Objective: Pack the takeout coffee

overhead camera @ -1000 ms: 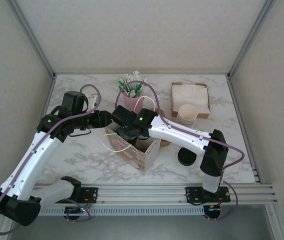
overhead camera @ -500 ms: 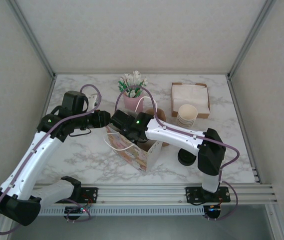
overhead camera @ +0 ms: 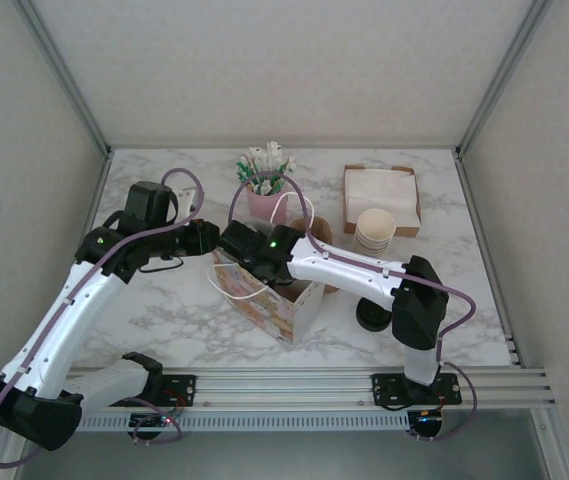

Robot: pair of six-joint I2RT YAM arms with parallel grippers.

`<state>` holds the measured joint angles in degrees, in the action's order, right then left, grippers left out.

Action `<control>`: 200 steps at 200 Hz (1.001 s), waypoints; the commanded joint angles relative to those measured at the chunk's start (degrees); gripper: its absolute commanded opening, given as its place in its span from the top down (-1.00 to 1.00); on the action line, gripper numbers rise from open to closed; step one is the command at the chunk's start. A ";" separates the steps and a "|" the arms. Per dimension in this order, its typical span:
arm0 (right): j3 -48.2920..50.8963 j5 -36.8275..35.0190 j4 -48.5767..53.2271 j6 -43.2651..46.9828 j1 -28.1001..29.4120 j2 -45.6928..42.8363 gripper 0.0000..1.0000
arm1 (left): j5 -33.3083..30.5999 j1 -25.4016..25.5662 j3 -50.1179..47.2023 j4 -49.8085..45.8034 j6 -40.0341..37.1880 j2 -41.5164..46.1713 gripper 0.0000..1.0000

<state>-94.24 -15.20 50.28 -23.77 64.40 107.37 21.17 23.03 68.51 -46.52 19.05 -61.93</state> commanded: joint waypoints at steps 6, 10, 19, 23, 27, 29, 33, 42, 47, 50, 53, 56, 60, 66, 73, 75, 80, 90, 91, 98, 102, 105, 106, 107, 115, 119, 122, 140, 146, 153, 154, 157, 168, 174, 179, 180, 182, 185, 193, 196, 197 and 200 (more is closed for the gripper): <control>0.85 1.21 6.59 -1.39 0.38 2.44 0.10 | -0.26 -0.35 -0.57 -1.01 -0.88 -0.39 0.66; 0.19 0.88 6.83 -1.31 0.46 2.20 0.10 | -0.36 -0.35 -0.57 -1.01 -0.87 -0.38 0.67; -1.49 0.00 7.27 -1.13 0.41 1.70 0.10 | -0.74 -0.35 -0.48 -1.06 -0.95 -0.46 0.71; -2.24 -0.44 7.47 -1.11 0.44 1.35 0.10 | -0.93 -0.35 -0.44 -1.07 -0.94 -0.43 0.73; -2.90 -0.88 7.53 -0.95 0.42 1.04 0.10 | -1.18 -0.39 -0.43 -1.07 -0.94 -0.36 0.75; -3.24 -1.10 7.48 -0.89 0.43 0.83 0.10 | -1.36 -0.36 -0.40 -1.04 -1.01 -0.31 0.76; -3.89 -1.36 7.38 -0.67 0.39 0.47 0.10 | -1.55 -0.34 -0.40 -1.02 -1.01 -0.22 0.78; -5.58 -2.20 7.39 -0.25 0.46 -0.13 0.09 | -2.00 -0.27 -0.40 -0.79 -1.07 0.18 0.80; -6.53 -2.60 7.49 -0.09 0.46 -0.49 0.09 | -2.29 -0.26 -0.37 -0.62 -1.12 0.35 0.82; -7.07 -2.71 7.47 0.09 0.43 -0.62 0.09 | -2.34 -0.22 -0.32 -0.55 -1.18 0.45 0.83; -7.67 -2.73 7.46 0.29 0.39 -0.74 0.09 | -2.50 -0.26 -0.26 -0.44 -1.27 0.59 0.84; -8.18 -2.75 7.48 0.39 0.44 -0.87 0.09 | -2.66 -0.22 -0.23 -0.41 -1.37 0.73 0.86; -8.82 -2.76 7.51 0.49 0.44 -0.97 0.09 | -2.82 -0.22 -0.15 -0.41 -1.45 0.85 0.88; -9.78 -2.65 7.55 0.62 0.38 -1.10 0.09 | -3.03 -0.18 -0.13 -0.18 -1.72 1.04 0.90; -10.62 -2.43 7.53 0.70 0.42 -1.33 0.09 | -3.30 -0.09 0.00 0.00 -2.09 1.41 0.92; -10.79 -2.32 7.57 0.77 0.45 -1.32 0.09 | -3.36 -0.09 -0.03 0.02 -2.22 1.49 0.92; -11.19 -2.13 7.48 0.78 0.46 -1.44 0.09 | -3.68 0.00 -0.04 0.18 -2.56 1.71 0.93; -11.88 -1.65 7.54 0.83 0.45 -1.54 0.09 | -4.68 0.13 0.22 -0.14 -3.31 1.99 0.94; -11.95 -1.62 7.59 0.83 0.46 -1.59 0.09 | -4.80 0.15 0.31 -0.14 -3.40 2.03 0.94; -12.26 -1.38 7.82 0.81 0.45 -1.63 0.09 | -5.26 0.14 0.77 -0.76 -4.23 2.06 0.94; -12.41 -1.33 7.98 0.68 0.46 -1.57 0.09 | -5.51 0.22 1.14 -1.00 -4.76 2.03 0.94; -12.53 -1.33 8.19 0.68 0.46 -1.58 0.09 | -5.72 0.26 1.37 -1.15 -4.99 1.93 0.94; -12.59 -1.28 8.26 0.67 0.46 -1.56 0.09 | -5.84 0.26 1.41 -1.27 -5.08 1.92 0.94; -12.61 -1.26 8.35 0.62 0.46 -1.60 0.09 | -5.90 0.22 1.47 -1.32 -5.21 1.91 0.94; -12.64 -1.31 8.73 0.49 0.45 -1.49 0.09 | -6.20 0.28 1.95 -1.70 -5.95 1.88 0.95; -12.53 -1.32 8.93 0.41 0.44 -1.60 0.09 | -6.15 0.35 2.18 -1.93 -6.30 1.75 0.96; -12.43 -1.32 9.10 0.43 0.44 -1.60 0.09 | -6.14 0.42 2.30 -2.05 -6.52 1.71 0.97; -11.49 -1.44 9.54 -0.18 0.38 -2.12 0.09 | -6.33 0.57 2.92 -2.10 -7.37 1.74 1.00; -10.97 -1.26 9.43 -0.29 0.44 -2.53 0.09 | -6.36 0.69 3.07 -2.12 -7.80 1.75 1.00; -10.35 -1.03 9.40 -0.41 0.41 -2.85 0.09 | -6.62 0.77 3.46 -2.23 -8.12 1.74 1.00; -10.31 -1.00 9.40 -0.41 0.44 -2.86 0.09 | -6.69 0.78 3.51 -2.24 -8.18 1.82 1.00; -10.13 -0.96 9.52 -0.49 0.43 -2.95 0.09 | -6.80 0.78 3.62 -2.28 -8.30 1.87 1.00; -9.60 -0.29 9.91 -0.71 0.60 -3.07 0.09 | -7.04 0.88 4.14 -2.45 -8.69 1.90 1.00; -9.27 0.03 10.03 -0.75 0.70 -2.99 0.09 | -7.06 0.86 4.37 -2.54 -8.85 1.89 1.00; -8.97 0.16 10.13 -0.72 0.74 -2.91 0.09 | -6.97 0.88 4.56 -2.57 -8.95 1.80 1.00; -8.87 0.21 10.12 -0.69 0.82 -2.89 0.09 | -6.95 0.88 4.59 -2.59 -8.99 1.81 1.00; -8.73 0.34 10.10 -0.74 0.84 -2.79 0.09 | -6.87 0.90 4.61 -2.56 -9.00 1.75 1.00; -8.50 0.50 10.18 -0.67 0.90 -2.71 0.09 | -6.72 0.94 4.61 -2.54 -9.10 1.66 1.00; -8.18 0.73 10.68 -0.68 0.98 -2.25 0.09 | -6.60 0.96 4.62 -2.56 -9.19 1.55 1.00; -8.12 0.84 10.95 -0.72 0.94 -2.11 0.09 | -6.56 0.97 4.61 -2.58 -9.20 1.41 1.00; -8.09 0.86 11.01 -0.74 0.97 -2.05 0.09 | -6.52 0.97 4.61 -2.55 -9.20 1.39 1.00; -8.03 0.92 11.17 -0.75 0.99 -1.91 0.09 | -6.49 0.97 4.55 -2.60 -9.14 1.26 1.00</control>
<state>-103.98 -16.10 58.15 -23.59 64.62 106.17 15.05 23.53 70.85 -49.17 11.79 -60.90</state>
